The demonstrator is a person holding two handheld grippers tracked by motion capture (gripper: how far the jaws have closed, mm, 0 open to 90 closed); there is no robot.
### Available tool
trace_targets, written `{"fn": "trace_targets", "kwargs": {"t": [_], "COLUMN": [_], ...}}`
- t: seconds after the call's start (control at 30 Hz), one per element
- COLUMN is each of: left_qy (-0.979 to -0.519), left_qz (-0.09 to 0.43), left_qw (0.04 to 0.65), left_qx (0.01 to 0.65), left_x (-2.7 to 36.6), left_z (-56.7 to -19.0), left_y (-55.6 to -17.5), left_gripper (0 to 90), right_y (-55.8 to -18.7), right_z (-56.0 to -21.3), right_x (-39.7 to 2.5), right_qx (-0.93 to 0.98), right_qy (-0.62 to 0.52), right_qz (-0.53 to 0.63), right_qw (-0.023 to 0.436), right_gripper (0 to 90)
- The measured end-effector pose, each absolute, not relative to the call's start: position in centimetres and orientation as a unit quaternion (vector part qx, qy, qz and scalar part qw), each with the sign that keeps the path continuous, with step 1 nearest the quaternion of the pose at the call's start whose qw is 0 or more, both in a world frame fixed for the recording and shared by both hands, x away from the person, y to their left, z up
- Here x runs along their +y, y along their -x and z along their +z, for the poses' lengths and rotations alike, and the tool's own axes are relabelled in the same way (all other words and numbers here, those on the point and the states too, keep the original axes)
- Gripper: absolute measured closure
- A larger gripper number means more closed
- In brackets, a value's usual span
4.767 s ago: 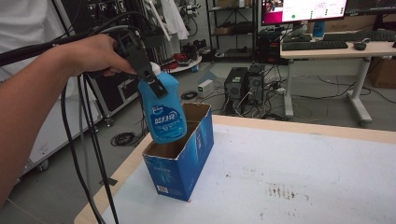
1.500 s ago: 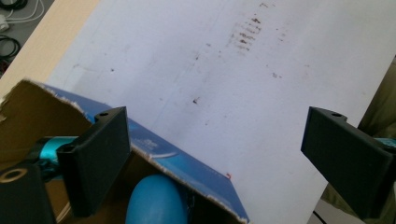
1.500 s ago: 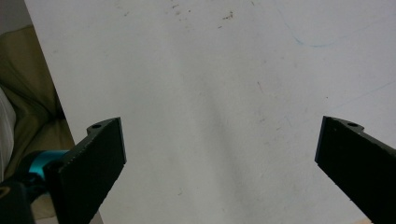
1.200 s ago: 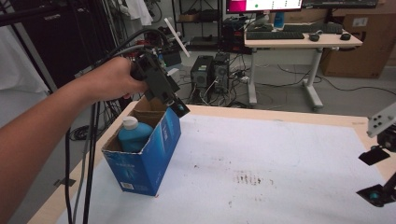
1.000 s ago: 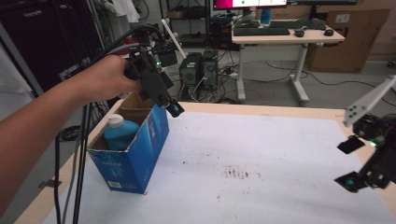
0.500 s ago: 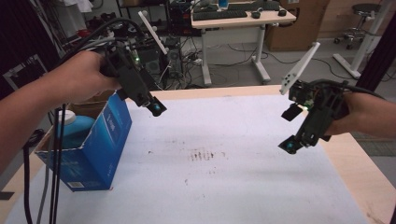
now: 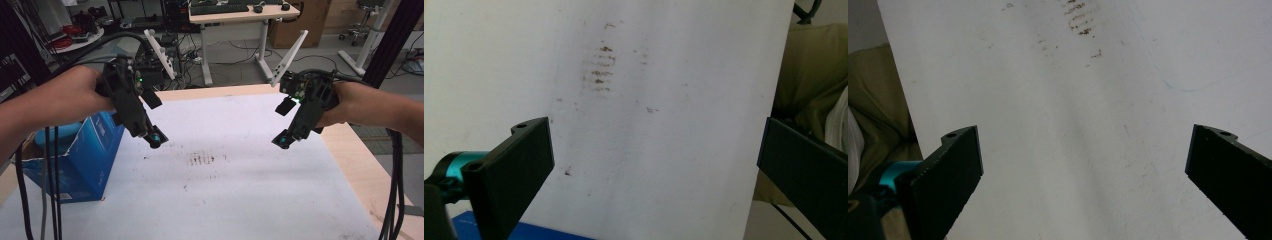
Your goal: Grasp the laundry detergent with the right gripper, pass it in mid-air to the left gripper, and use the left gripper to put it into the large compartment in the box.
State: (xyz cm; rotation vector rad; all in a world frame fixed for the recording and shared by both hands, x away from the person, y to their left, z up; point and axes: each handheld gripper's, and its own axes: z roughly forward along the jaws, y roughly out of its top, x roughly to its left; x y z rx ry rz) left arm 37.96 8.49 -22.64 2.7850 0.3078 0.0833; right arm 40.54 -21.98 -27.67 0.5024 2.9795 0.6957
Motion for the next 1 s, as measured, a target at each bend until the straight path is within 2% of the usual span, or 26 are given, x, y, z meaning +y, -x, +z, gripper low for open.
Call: {"fn": "trace_targets", "kwargs": {"t": [0.27, 1.0], "left_qy": [-0.983, -0.983], "left_qz": [0.015, 0.005], "left_qw": [0.162, 0.163], "left_qx": [0.088, 0.089], "left_x": [8.2, 9.1], "left_z": [-23.7, -25.6], "left_y": [-36.1, -35.2], "left_gripper": [1.7, 1.7], "right_y": [-40.9, -41.3], "right_z": [-27.7, -28.4], "right_x": [-21.0, -20.2], "right_qx": [0.962, 0.967], "right_qy": [-0.155, -0.147], "right_qz": [0.223, 0.209], "right_qw": [0.022, 0.016], "right_gripper": [0.9, 0.9]}}
